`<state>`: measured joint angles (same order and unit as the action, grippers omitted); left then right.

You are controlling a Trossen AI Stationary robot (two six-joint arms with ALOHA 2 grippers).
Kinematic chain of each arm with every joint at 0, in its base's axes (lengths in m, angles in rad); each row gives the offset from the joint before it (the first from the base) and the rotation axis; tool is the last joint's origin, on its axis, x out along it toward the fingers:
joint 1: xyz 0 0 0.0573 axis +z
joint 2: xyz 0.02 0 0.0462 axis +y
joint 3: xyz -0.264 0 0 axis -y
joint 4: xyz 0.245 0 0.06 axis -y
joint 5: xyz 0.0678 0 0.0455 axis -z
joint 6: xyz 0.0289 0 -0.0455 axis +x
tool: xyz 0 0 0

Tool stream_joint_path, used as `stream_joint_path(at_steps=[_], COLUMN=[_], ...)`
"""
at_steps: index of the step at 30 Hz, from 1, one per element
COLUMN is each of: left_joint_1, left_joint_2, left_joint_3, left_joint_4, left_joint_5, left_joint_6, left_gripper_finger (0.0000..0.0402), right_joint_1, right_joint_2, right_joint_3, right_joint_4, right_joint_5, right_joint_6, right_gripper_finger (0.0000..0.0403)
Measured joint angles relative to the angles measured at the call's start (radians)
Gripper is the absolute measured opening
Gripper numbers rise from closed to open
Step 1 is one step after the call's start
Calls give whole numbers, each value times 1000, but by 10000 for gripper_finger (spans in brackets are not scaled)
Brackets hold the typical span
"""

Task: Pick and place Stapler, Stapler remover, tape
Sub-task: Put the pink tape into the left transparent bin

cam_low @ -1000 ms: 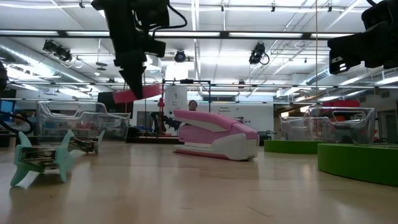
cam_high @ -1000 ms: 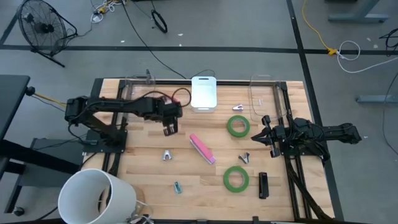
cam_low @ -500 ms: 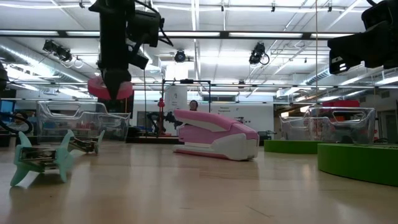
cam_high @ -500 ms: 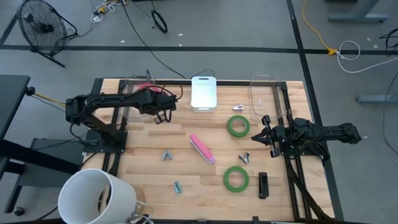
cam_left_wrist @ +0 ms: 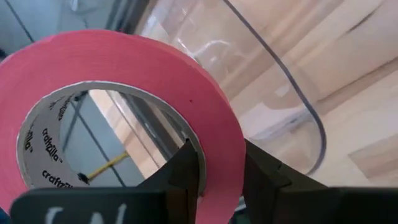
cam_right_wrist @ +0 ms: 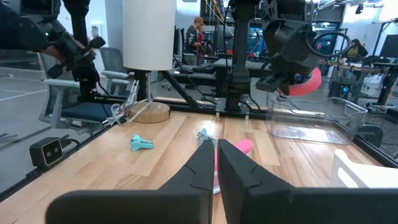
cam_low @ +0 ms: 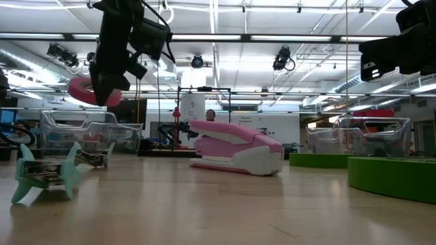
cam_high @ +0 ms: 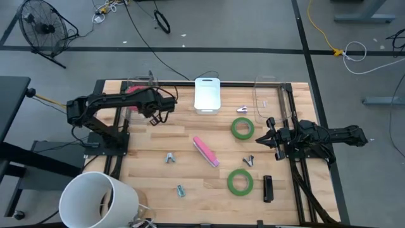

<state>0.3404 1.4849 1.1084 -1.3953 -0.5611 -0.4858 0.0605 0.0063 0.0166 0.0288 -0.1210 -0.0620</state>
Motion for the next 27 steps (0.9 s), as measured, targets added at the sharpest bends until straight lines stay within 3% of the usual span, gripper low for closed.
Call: stream_joint_path(at_steps=[27], left_joint_1=[81], left_joint_2=[0], left_joint_3=[-3], left_joint_4=[76], left_joint_5=[105], left_joint_6=[-62], left_gripper_finger=[103], right_joint_1=[0], right_joint_2=[0], right_joint_3=[0], right_joint_4=[0], right_joint_5=[0], right_joint_6=[0], right_gripper_finger=[22])
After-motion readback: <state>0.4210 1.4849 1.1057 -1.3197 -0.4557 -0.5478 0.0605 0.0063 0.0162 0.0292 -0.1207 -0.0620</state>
